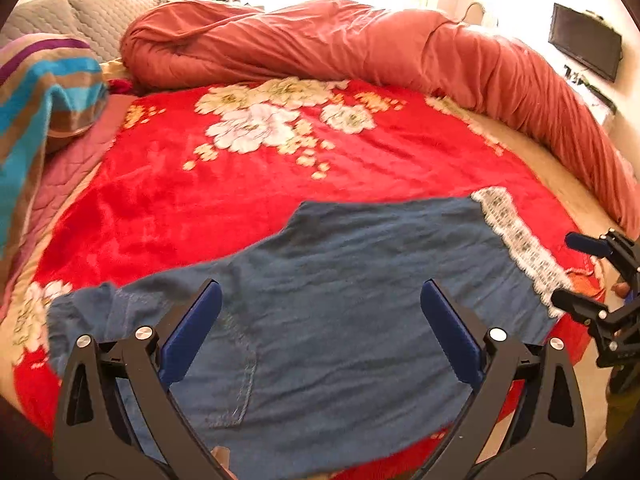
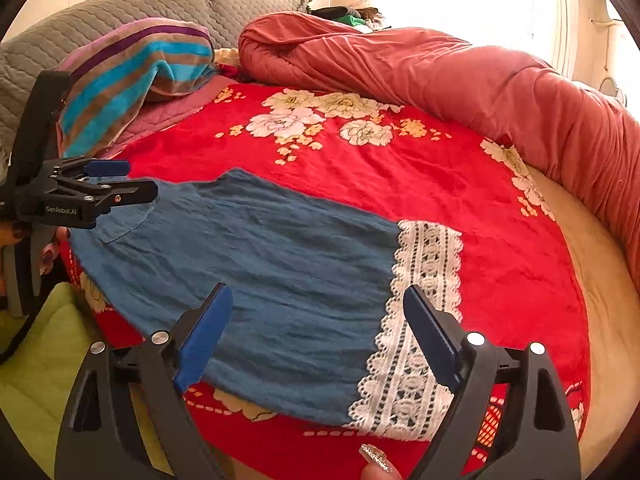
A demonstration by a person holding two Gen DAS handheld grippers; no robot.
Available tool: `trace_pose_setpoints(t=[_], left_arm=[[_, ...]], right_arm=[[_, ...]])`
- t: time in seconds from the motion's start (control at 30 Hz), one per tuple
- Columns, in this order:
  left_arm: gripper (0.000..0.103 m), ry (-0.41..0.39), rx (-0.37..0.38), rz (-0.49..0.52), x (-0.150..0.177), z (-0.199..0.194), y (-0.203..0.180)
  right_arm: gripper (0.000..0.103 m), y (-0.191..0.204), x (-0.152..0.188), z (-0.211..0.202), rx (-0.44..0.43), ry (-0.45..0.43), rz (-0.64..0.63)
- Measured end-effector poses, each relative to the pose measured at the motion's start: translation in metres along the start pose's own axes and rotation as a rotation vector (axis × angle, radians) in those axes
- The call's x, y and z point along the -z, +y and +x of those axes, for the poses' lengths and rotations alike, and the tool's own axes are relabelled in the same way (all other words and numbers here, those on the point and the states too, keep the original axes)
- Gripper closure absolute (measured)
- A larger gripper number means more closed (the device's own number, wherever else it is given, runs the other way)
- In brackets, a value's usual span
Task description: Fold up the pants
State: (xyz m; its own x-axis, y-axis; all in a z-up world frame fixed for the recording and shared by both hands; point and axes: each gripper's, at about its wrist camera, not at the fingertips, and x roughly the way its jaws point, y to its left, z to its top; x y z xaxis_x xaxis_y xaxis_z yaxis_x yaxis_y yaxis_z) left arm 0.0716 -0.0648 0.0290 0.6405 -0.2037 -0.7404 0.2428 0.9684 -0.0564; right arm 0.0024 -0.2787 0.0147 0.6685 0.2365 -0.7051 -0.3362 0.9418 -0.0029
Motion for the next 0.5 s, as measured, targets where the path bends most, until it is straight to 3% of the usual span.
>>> trace_pose_setpoints(t=[0.27,0.5], left_arm=[[0.01,0.088,-0.034,-0.035,0.038,0.003,0.013],[0.01,0.167,-0.059,-0.124,0.067,0.017,0.036]], right_arm=[[0.017,0.008,0.017,0.009,-0.015,0.043,0.022],[0.017,0.001,0.031,0.025,0.03,0.08,0.064]])
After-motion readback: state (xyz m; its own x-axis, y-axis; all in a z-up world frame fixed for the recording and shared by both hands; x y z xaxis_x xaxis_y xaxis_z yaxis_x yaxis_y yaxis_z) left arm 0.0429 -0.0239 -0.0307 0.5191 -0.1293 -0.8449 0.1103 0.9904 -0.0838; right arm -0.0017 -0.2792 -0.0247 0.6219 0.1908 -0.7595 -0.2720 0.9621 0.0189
